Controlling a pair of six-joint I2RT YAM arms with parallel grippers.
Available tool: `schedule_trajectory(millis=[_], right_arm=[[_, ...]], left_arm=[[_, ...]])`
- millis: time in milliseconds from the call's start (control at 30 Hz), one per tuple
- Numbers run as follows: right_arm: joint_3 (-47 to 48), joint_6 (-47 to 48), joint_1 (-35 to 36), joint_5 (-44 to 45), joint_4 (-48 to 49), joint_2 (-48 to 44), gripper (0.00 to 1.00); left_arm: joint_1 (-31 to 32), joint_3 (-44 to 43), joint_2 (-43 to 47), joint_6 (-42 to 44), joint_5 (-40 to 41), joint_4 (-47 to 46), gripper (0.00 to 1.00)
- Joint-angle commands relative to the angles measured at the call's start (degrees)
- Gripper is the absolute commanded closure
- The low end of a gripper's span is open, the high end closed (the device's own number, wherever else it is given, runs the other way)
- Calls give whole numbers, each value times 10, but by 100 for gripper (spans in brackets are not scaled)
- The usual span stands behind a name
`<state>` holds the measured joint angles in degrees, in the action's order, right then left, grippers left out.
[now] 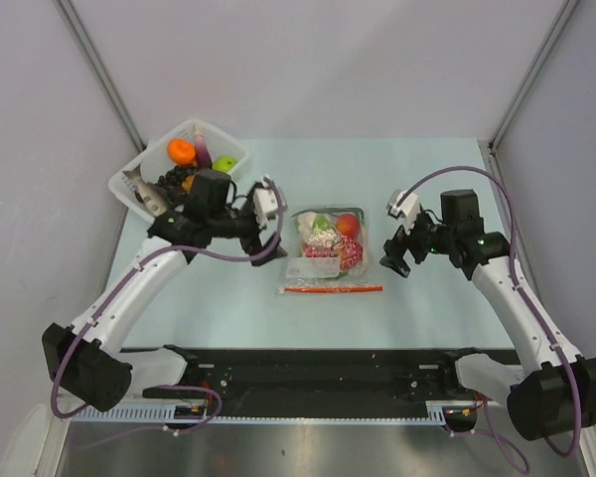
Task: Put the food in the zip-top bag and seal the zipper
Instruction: Reset both arms
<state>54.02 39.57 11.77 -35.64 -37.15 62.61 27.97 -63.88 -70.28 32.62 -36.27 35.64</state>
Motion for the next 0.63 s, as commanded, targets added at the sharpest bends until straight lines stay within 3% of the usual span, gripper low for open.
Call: schedule_trajectory(millis=[0, 67, 167, 267, 400, 600], right_arm=[[63, -162, -14, 72, 123, 13, 0], [92, -204, -29, 72, 151, 46, 0], [172, -287, -64, 72, 196, 100, 0], [239, -352, -104, 70, 218, 152, 0], [285, -427, -172, 55, 247, 207, 0], [304, -440, -184, 52, 243, 245, 0]], left_arm=[[-77, -130, -16, -124, -5, -20, 0], [-113, -232, -76, -163, 15, 12, 0], [-177, -379, -185, -208, -17, 88, 0], [-234, -454, -259, -285, -22, 102, 0], [-274, -479, -298, -338, 28, 95, 0], [-278, -450, -291, -310, 99, 80, 0]])
